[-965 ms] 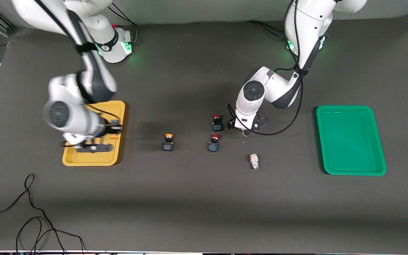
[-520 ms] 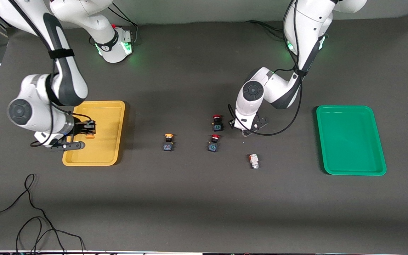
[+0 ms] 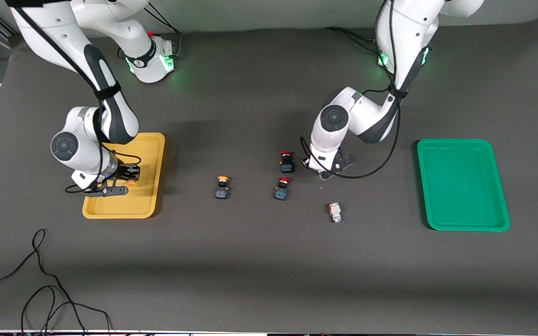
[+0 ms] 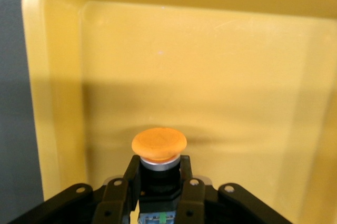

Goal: Place green and yellow buttons in trays
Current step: 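Lower the yellow button into the yellow tray with the right gripper, then carry the green button into the green tray while the right gripper reaches another button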

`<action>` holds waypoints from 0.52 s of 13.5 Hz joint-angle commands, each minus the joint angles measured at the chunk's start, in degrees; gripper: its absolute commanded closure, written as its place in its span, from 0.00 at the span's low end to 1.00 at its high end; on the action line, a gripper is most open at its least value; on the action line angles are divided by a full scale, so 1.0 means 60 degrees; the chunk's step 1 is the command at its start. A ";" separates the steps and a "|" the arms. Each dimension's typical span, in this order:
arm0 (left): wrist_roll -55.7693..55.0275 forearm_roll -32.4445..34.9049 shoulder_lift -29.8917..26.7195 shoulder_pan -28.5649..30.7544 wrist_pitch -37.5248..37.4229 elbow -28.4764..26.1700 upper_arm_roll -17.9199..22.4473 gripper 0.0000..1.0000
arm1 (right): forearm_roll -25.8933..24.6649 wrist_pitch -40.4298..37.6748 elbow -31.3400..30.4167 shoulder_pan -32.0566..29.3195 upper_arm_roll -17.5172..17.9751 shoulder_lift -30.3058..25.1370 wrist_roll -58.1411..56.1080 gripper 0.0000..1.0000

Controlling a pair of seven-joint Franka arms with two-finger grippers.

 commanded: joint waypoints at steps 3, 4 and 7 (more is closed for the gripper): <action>-0.0180 0.0155 -0.2670 -0.0053 -0.2818 0.0203 0.0026 1.00 | 0.0346 0.0061 0.0033 0.0136 0.0048 0.0013 -0.0103 0.13; -0.0107 0.0155 -0.2963 -0.0053 -0.3505 0.0422 0.0011 1.00 | 0.0521 -0.0318 0.0091 0.0166 0.0048 -0.0191 -0.0045 0.00; 0.2299 0.0126 -0.3827 0.0601 -0.5031 0.0571 0.0084 1.00 | 0.0903 -0.2540 0.1011 0.0166 0.0004 -0.0894 0.0057 0.00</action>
